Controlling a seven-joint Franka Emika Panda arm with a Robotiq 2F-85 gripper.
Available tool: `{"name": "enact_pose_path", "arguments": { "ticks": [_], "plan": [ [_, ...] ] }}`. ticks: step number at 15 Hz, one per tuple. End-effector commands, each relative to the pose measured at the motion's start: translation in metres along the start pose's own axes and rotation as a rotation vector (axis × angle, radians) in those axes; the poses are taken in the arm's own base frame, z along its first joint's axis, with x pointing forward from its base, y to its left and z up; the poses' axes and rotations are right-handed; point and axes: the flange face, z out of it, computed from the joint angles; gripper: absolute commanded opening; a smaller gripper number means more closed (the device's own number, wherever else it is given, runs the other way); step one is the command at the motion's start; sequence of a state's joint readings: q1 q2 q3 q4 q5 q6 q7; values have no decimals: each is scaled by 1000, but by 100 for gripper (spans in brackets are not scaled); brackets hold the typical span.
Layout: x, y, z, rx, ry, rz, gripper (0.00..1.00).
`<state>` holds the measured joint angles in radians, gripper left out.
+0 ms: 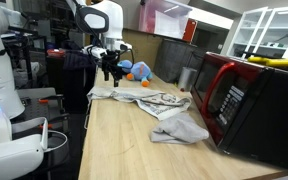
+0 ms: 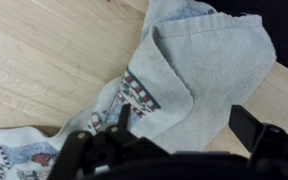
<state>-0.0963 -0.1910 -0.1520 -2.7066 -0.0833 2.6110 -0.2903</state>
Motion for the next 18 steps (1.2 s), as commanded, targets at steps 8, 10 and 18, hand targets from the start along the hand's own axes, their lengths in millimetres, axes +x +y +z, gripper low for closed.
{"name": "enact_pose_path", "arguments": {
  "ticks": [8,10,18],
  "plan": [
    [-8,5,25,-54,45,-22,100],
    [-7,7,27,-61,49,-19,75],
    [-12,14,28,-78,43,-17,20]
  ]
}}
